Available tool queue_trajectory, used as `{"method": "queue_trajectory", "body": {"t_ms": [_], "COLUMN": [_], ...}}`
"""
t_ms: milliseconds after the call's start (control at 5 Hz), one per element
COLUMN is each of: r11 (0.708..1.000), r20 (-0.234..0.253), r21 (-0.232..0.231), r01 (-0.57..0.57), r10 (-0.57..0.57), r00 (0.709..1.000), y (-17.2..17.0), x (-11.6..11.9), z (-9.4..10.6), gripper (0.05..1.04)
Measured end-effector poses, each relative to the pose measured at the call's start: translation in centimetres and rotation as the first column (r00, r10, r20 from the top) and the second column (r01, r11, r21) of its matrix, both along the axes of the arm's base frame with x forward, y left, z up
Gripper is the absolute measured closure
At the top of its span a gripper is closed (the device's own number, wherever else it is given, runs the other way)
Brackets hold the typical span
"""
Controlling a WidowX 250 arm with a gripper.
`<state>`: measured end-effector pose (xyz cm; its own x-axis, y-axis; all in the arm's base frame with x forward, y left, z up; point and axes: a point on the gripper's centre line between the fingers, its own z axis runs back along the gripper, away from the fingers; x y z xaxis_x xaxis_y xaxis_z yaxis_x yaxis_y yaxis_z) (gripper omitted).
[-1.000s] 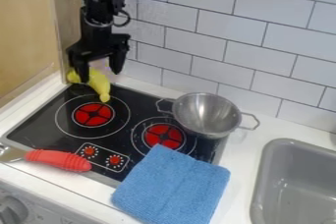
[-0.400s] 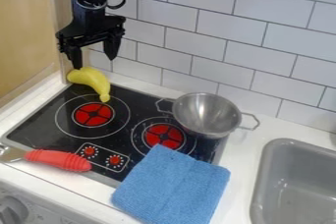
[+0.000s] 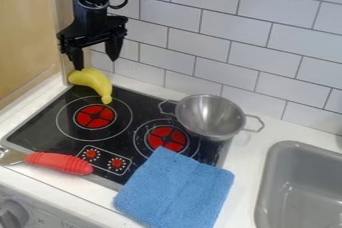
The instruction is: Move yellow banana in the upper left corner of the stove
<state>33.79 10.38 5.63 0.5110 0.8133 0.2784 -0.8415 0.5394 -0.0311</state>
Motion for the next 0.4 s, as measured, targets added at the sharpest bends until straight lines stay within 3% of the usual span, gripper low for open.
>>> {"method": "queue_trajectory", "body": {"t_ms": [400], "r11": [1.000], "r20": [-0.003], "r21": [0.000], "r01": [-0.001], "r10": [0.001], "r00": [1.000], "y": [0.00], "x": [-0.05], "z": [-0.01], "gripper": [0.085]}}
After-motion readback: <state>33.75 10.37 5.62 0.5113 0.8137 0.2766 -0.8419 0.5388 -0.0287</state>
